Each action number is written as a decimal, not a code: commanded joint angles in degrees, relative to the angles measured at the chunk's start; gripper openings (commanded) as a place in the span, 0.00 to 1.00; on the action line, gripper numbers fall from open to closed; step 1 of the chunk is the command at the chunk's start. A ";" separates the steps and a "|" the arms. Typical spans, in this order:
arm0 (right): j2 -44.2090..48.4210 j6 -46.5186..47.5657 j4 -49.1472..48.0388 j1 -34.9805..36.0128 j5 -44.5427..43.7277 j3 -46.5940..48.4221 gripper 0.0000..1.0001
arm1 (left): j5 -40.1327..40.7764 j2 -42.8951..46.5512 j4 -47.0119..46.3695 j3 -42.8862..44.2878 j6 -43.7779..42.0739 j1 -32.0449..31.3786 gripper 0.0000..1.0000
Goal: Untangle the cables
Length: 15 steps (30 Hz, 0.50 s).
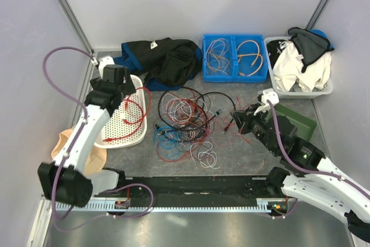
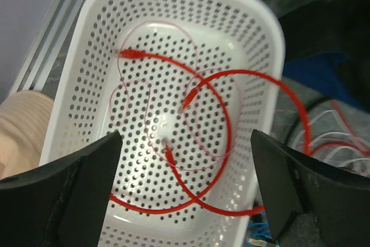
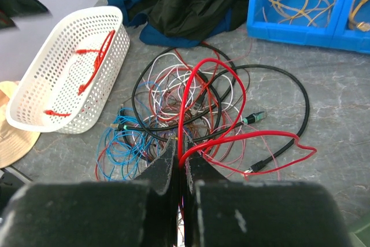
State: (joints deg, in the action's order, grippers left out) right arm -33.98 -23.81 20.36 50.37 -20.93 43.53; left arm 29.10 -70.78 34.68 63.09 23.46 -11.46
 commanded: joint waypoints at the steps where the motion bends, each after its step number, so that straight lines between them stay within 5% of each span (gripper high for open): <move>1: -3.72 -1.06 -4.96 -0.18 1.68 0.94 0.00 | -6.14 9.60 -0.66 6.95 3.61 -1.54 1.00; 7: -13.64 -0.80 -12.08 -0.10 4.22 6.29 0.00 | -19.76 23.22 -5.83 -1.44 6.85 -9.78 1.00; 15: -33.86 1.31 -18.24 -0.01 8.53 25.26 0.00 | -17.95 38.34 -9.37 -20.89 17.21 -27.28 1.00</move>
State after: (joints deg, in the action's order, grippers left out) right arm -61.87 -23.68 9.69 50.37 -15.18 59.13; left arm 11.35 -35.73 25.82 48.90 32.88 -32.69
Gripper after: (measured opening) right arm 0.012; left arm 0.993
